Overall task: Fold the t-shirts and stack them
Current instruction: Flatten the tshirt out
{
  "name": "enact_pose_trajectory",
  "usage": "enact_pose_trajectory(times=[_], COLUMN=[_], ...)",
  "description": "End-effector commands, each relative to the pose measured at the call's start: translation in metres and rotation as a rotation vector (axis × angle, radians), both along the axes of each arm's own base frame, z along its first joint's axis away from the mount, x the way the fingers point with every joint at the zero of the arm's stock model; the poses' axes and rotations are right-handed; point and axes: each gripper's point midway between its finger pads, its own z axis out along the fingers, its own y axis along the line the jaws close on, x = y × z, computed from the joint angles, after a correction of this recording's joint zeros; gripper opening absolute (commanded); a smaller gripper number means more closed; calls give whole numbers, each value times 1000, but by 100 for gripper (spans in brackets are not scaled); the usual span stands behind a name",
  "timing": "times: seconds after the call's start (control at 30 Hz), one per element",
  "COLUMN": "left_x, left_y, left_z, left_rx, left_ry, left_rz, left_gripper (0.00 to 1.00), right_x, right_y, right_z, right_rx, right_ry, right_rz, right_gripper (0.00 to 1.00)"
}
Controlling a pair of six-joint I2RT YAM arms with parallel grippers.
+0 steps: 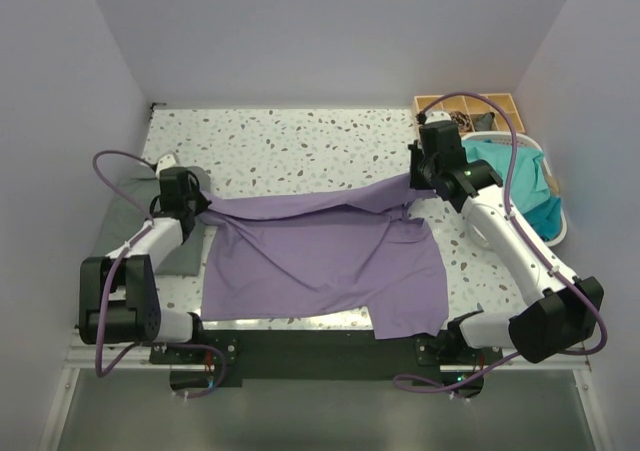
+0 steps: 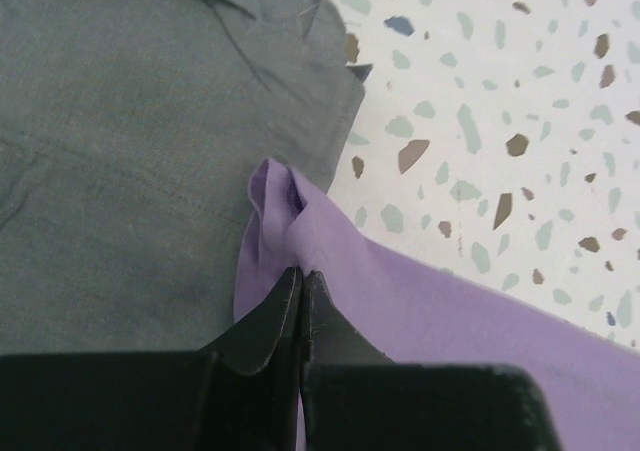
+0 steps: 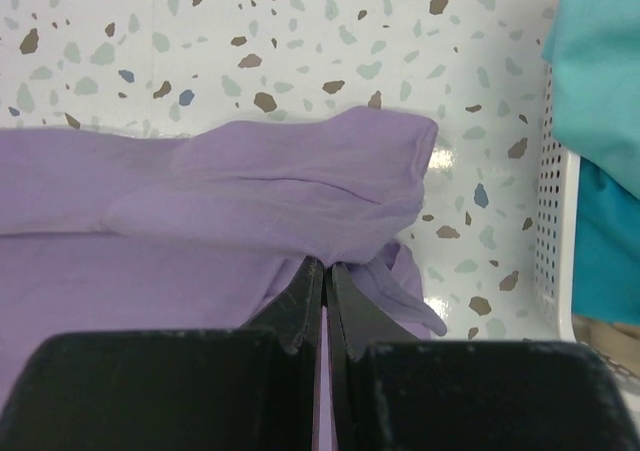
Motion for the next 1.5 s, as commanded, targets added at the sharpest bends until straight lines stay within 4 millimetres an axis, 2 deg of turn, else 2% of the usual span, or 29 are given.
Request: enact_pose_trajectory(times=[0.0,0.03,0.1,0.13,0.27,0.4,0.5,0.57,0.6,0.63,0.67,0.7,0.73,0.77,0.8,0.83,0.87,0.9,0.93,0.97,1.0,1.03,1.1,1.23,1.27,1.3,1.33,1.47], left_x=[31,36,39,42,53,71,82,91,98,104,108,116,123,128,138,147,154,166,175,181,189,194,203,217,219,220,220,222], left_y=[-2,-4,-4,-4,-2,-2,-4,-7,-8,-10,-11,-12,-13,-11,-10,-9,-7,-6,-5,-5,-4,-4,-2,-11,-10,-8,-5,-9], left_z=[80,101,118,133,152,167,161,151,153,140,136,140,127,124,133,119,118,131,118,117,124,117,122,112,112,104,101,95], left_rx=[-3,-6,-2,3,18,22,13,5,-3,-14,-19,-21,-25,-21,-11,-4,1,11,15,15,17,14,19,-1,2,6,15,15], left_ry=[-201,-240,-268,-291,-327,-353,-342,-334,-348,-322,-315,-335,-309,-307,-333,-304,-300,-322,-297,-296,-328,-328,-353,-359,-360,-342,-337,-338], left_rz=[-32,-40,-45,-46,-50,-64,-76,-94,-102,-113,-118,-124,-127,-128,-131,-135,-136,-142,-144,-144,-145,-143,-141,-187,-187,-180,-164,-189], left_gripper=[0,0,0,0,0,0,0,0,0,0,0,0,0,0,0,0,0,0,0,0,0,0,0,0,0,0,0,0], right_x=[9,10,10,10,17,36,50,60,65,72,76,83,89,98,108,115,126,136,143,154,164,172,189,217,222,229,234,241], right_y=[-15,-23,-30,-35,-56,-62,-60,-58,-58,-57,-57,-59,-60,-61,-67,-69,-70,-75,-77,-77,-80,-79,-75,-73,-73,-69,-67,-54], right_z=[46,55,67,73,89,90,90,77,75,65,63,62,60,50,54,52,40,50,49,36,44,41,41,40,35,40,33,35], right_rx=[-27,-47,-71,-85,-148,-158,-139,-140,-135,-143,-140,-135,-131,-147,-145,-145,-156,-147,-145,-162,-153,-148,-132,-139,-141,-123,-112,-23], right_ry=[-130,-157,-185,-197,-253,-265,-288,-276,-280,-262,-264,-271,-272,-256,-267,-264,-242,-266,-266,-245,-268,-269,-281,-293,-274,-287,-279,-294], right_rz=[-57,-89,-117,-139,-236,-272,-280,-281,-283,-282,-285,-293,-294,-293,-309,-315,-313,-323,-323,-312,-318,-308,-279,-242,-234,-212,-200,-153], right_gripper=[0,0,0,0,0,0,0,0,0,0,0,0,0,0,0,0,0,0,0,0,0,0,0,0,0,0,0,0])
